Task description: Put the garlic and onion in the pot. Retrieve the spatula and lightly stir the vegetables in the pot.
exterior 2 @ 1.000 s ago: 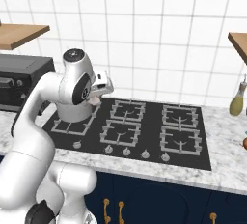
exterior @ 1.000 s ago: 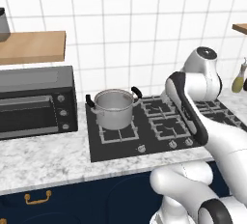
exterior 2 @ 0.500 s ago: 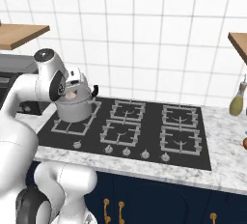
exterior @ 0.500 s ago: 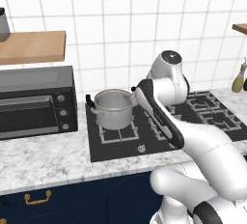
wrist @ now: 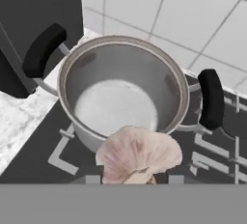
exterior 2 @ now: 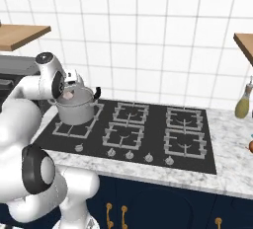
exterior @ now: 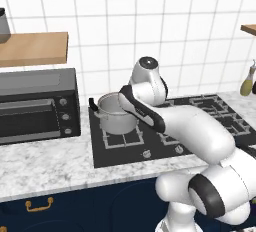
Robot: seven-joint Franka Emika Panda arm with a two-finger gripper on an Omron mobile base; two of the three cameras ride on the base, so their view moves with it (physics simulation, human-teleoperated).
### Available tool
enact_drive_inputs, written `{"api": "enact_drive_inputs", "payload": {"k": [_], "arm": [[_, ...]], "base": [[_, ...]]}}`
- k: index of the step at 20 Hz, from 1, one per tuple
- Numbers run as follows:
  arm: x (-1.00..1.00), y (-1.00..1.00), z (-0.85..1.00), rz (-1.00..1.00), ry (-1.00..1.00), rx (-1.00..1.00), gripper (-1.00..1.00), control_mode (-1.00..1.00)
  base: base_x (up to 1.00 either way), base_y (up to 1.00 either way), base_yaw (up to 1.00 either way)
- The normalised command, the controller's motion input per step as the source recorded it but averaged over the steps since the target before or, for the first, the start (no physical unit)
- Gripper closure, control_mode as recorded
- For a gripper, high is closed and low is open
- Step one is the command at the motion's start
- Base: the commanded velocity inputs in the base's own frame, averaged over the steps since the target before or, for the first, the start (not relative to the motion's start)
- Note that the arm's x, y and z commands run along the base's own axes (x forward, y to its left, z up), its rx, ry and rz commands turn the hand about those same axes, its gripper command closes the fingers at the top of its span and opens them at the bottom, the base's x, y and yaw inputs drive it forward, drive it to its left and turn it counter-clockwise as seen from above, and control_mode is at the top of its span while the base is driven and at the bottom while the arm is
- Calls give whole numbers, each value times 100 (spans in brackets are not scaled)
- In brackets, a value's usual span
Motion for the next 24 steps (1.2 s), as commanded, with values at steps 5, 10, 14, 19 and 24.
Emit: {"api": "enact_drive_inputs", "payload": {"k": [5, 10, 14, 19, 24], "arm": [[75, 22, -48, 0, 11, 0, 100, -100], [48, 14, -44, 0, 11, 0, 100, -100], [33, 20, -41, 0, 11, 0, 100, -100], [12, 0, -39, -1, 2, 0, 100, -100], [11, 0, -19, -3, 0, 0, -100, -100]], "base": [[0, 0, 0], [0, 0, 0], [0, 0, 0], [0, 0, 0], [0, 0, 0]]}}
